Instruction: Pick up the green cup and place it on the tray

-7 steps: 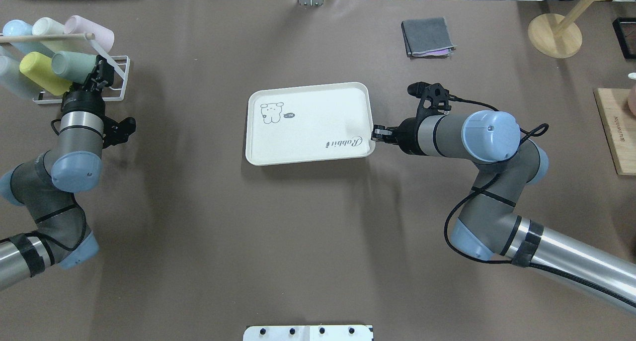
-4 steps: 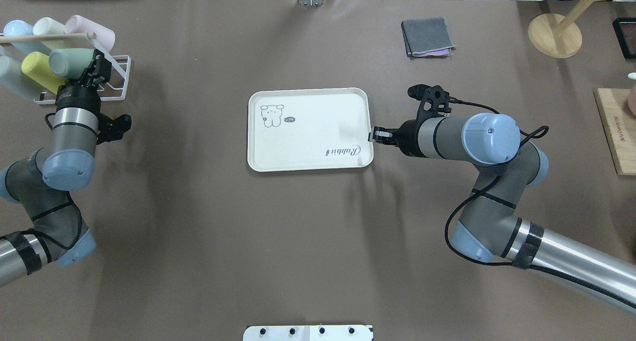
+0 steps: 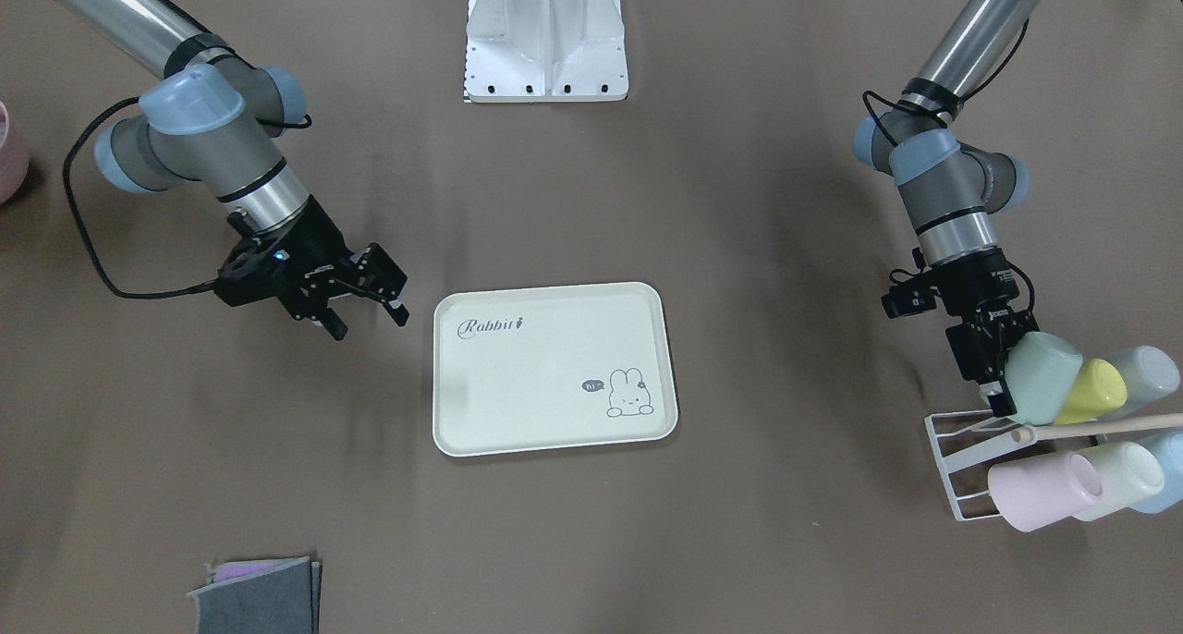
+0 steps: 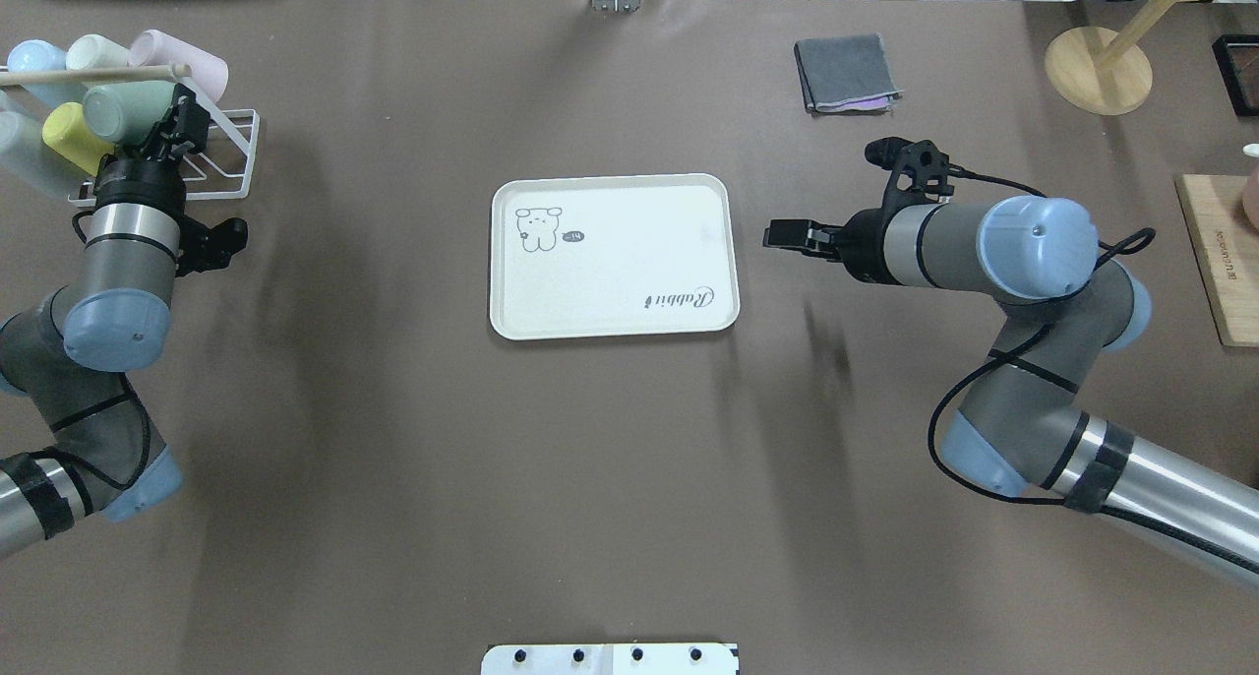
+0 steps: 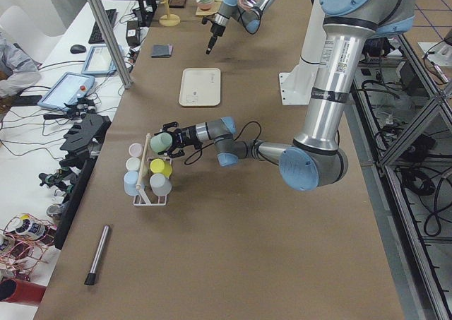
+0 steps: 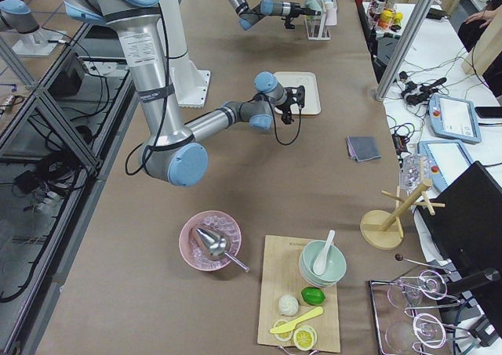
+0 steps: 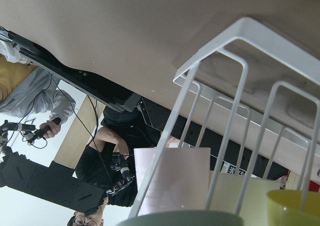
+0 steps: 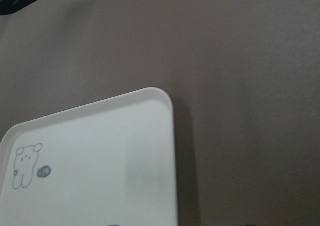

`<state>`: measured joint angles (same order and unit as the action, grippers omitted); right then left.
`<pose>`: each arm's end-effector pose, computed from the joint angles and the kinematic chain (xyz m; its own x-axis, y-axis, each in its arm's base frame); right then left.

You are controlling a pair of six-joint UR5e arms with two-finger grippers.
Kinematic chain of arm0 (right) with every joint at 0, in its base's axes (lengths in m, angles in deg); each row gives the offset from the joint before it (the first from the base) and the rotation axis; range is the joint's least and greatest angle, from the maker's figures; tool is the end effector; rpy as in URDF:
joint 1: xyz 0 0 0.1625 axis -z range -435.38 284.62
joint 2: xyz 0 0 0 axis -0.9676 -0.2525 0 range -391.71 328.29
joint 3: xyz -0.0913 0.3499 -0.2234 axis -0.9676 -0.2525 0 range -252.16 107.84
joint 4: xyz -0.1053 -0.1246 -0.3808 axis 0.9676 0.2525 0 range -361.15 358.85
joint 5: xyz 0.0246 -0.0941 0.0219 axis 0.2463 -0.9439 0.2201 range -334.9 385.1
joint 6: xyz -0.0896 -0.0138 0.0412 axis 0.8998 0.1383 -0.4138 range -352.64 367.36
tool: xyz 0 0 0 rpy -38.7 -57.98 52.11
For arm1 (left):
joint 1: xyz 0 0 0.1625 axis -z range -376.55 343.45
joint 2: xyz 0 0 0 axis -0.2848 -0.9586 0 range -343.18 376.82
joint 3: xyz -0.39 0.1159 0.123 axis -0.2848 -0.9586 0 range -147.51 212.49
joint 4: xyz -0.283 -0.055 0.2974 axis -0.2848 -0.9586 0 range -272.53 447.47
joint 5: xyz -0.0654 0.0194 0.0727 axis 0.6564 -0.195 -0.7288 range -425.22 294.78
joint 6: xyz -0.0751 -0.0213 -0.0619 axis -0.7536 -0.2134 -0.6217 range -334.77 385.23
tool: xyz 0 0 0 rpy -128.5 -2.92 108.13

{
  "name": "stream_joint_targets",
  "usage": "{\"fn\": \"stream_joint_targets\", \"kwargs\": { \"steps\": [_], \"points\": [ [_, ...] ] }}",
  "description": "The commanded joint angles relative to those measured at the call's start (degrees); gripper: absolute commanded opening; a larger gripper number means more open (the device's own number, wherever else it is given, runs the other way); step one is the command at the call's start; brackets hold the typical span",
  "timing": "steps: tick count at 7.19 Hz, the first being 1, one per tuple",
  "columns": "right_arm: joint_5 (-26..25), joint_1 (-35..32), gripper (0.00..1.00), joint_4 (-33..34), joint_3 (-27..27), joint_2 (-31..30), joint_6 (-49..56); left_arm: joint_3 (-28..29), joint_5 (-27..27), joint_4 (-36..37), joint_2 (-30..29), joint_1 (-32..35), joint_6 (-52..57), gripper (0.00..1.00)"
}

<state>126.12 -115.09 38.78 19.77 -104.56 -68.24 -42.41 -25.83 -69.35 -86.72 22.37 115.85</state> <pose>-0.4061 -0.4859 0.3821 0.3871 0.0042 0.9220 -0.4063 0.8985 0.1664 0.3274 -0.5347 0.5222 -0.3358 0.2623 0.9047 -0.9412 -0.0556 -0.3333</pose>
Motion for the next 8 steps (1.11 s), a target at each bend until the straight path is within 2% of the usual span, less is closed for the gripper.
{"fn": "stream_joint_targets", "kwargs": {
  "steps": [1, 2, 3, 4, 5, 6, 7, 8],
  "points": [
    [2.34, -5.79, 1.0, 13.84, 8.47, -5.61, 16.0, -1.91, 0.34, -0.15, 0.36, 0.54, 1.84, 0.85],
    [4.43, -8.25, 1.0, 31.35, 15.31, -5.29, 26.45, -3.13, 0.34, -0.24, 1.23, 0.63, 2.37, 0.85],
    [6.88, -10.88, 1.0, 45.1, 19.21, -4.76, 34.21, -4.71, 0.34, -0.24, 2.54, 0.72, 2.46, 0.85],
    [9.95, -13.52, 1.0, 50.11, 20.29, -6.06, 39.6, -5.6, 0.42, -0.33, 3.42, 0.98, 2.72, 0.85],
    [13.99, -17.64, 1.0, 50.68, 20.22, -10.51, 45.13, -6.65, 0.77, -0.33, 4.39, 0.98, 2.72, 0.85],
    [16.38, -25.51, 1.0, 51.12, 19.35, -14.3, 56.41, -9.79, 0.86, -0.33, 6.14, 0.98, 2.72, 0.85],
    [19.88, -30.11, 1.0, 51.48, 18.29, -18.69, 66.53, -13.83, 1.91, -0.33, 7.9, 1.07, 2.98, 0.85],
    [22.96, -34.68, 1.0, 51.22, 16.98, -21.51, 67.5, -17.78, 2.44, -0.24, 8.87, 0.98, 2.81, 0.84]
  ]
}}
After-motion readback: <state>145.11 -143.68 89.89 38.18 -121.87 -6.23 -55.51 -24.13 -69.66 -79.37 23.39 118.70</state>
